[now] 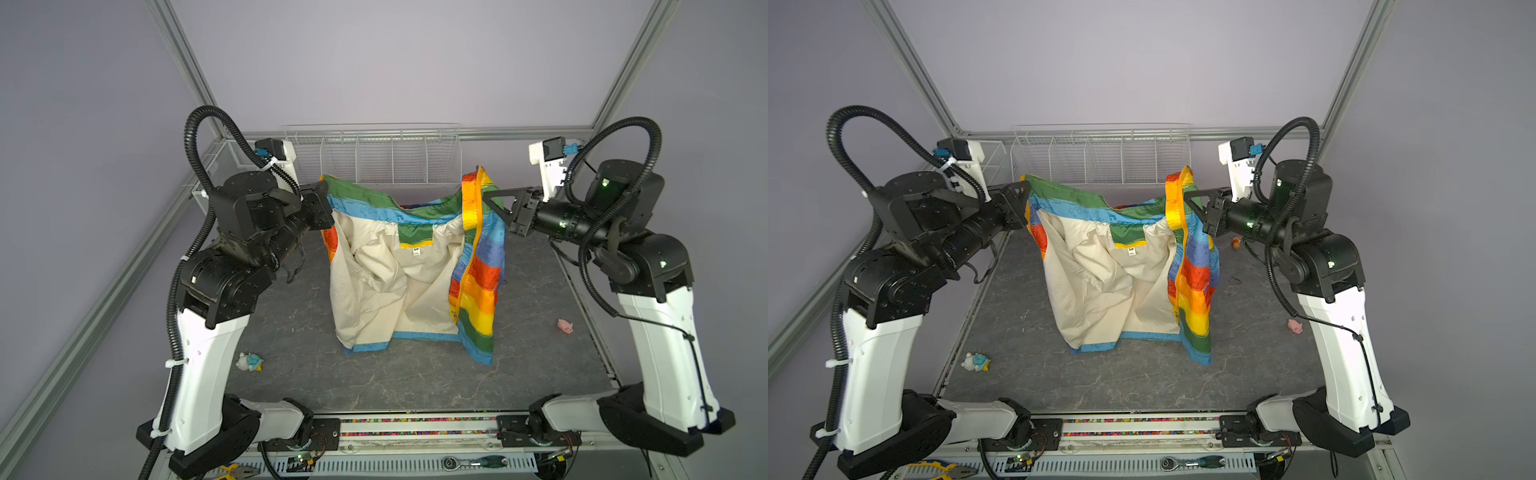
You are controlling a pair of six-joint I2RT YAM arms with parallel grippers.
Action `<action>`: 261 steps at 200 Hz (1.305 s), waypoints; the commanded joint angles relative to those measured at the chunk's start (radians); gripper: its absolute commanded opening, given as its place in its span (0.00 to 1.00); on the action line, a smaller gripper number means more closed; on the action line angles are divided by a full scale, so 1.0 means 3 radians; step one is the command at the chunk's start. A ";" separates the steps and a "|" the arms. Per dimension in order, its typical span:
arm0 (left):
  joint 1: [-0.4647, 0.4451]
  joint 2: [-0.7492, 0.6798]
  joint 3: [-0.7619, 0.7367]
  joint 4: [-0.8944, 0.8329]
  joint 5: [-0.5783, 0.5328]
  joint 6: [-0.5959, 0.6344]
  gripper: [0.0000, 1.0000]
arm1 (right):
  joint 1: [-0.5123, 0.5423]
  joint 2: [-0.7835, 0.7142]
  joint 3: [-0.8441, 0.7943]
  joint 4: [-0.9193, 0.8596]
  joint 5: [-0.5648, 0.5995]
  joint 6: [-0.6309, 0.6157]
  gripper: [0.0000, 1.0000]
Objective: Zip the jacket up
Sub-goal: 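Lift the jacket by its front edges with both grippers, spreading them apart, then lower the spread jacket onto the table with both grippers, lining facing up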
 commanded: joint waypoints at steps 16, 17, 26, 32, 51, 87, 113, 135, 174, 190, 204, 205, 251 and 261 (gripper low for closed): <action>-0.0016 -0.0047 0.0295 -0.0168 0.0025 -0.0088 0.00 | -0.0023 -0.0166 -0.0005 0.0413 -0.0295 0.0186 0.08; -0.0016 -0.0049 0.0302 -0.0169 0.0027 -0.0091 0.00 | -0.0024 -0.0171 -0.0002 0.0421 -0.0300 0.0191 0.08; -0.0016 -0.0054 0.0361 -0.0166 0.0075 -0.0128 0.00 | -0.0021 -0.0188 0.0003 0.0476 -0.0351 0.0240 0.08; -0.0016 -0.0052 0.0397 -0.0158 0.0106 -0.0147 0.00 | -0.0022 -0.0200 0.0001 0.0529 -0.0386 0.0270 0.08; -0.0016 -0.0039 0.0459 -0.0131 0.0205 -0.0209 0.00 | -0.0024 -0.0201 -0.0022 0.0642 -0.0461 0.0385 0.08; -0.0018 0.0144 0.0388 -0.0221 0.0120 -0.0206 0.00 | -0.0034 -0.0082 -0.0214 0.0728 -0.0463 0.0467 0.07; -0.0016 0.0321 0.0148 -0.0218 0.0009 -0.0200 0.00 | -0.0093 0.0045 -0.0500 0.0736 -0.0358 0.0467 0.07; -0.0016 0.0523 -0.0035 -0.0190 -0.0078 -0.0167 0.00 | -0.0151 0.0210 -0.0702 0.0690 -0.0232 0.0421 0.07; -0.0014 0.0979 -0.0238 0.0040 -0.0308 -0.0104 0.00 | -0.0168 0.0616 -0.0904 0.0629 0.0268 0.0224 0.07; 0.0008 0.1243 -0.0169 0.0118 -0.0440 -0.0093 0.00 | -0.0167 0.0838 -0.0895 0.0626 0.0498 0.0167 0.07; 0.0048 0.1509 -0.0027 0.0118 -0.0533 -0.0126 0.00 | -0.0164 0.1057 -0.0843 0.0614 0.0676 0.0147 0.07; 0.0054 0.1529 -0.0015 0.0120 -0.0535 -0.0130 0.00 | -0.0164 0.1073 -0.0838 0.0611 0.0687 0.0149 0.07; 0.0232 0.2287 0.0525 0.0039 -0.0590 -0.0299 0.30 | -0.0168 0.1799 -0.0333 0.0343 0.1063 0.0146 0.31; 0.0254 0.2363 0.0589 0.0012 -0.0572 -0.0321 0.41 | -0.0173 0.1937 -0.0157 0.0220 0.1096 0.0121 0.43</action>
